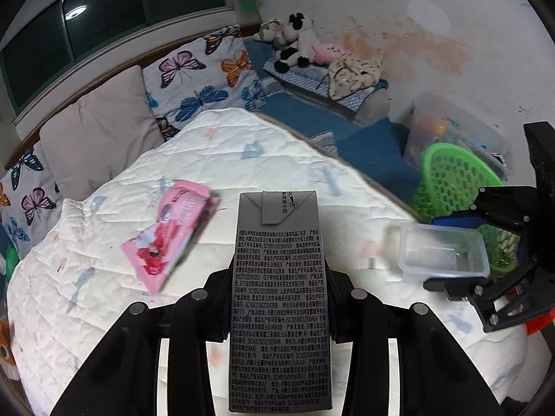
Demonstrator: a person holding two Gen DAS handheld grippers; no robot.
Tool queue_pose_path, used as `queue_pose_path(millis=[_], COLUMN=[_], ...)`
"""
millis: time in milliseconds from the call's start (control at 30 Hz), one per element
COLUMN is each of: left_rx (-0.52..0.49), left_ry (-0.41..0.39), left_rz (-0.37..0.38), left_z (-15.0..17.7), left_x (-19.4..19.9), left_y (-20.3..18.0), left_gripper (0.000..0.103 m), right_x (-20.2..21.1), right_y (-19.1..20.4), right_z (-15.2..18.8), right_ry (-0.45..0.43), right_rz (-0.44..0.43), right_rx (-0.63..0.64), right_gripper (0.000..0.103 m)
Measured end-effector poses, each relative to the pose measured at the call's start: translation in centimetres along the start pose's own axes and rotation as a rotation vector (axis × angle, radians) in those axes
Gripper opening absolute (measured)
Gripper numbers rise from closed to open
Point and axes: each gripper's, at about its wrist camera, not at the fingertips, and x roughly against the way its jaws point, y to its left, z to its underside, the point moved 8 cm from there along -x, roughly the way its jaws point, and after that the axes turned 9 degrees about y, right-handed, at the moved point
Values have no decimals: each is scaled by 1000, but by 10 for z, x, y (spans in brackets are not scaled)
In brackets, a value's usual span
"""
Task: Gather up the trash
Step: 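Carry the carton and tray over the green basket and open both grippers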
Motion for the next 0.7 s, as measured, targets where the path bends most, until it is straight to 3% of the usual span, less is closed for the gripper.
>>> queue_pose_path(millis=[700], left_rx=[-123], left_ry=[-17], left_rz=[111], left_z=[-24], left_x=[12], left_y=[-142], left_gripper=[38], right_x=[39], right_y=[-119], right_z=[111], right_ry=[35], right_rz=[177], right_rx=[-347], right_gripper=[61])
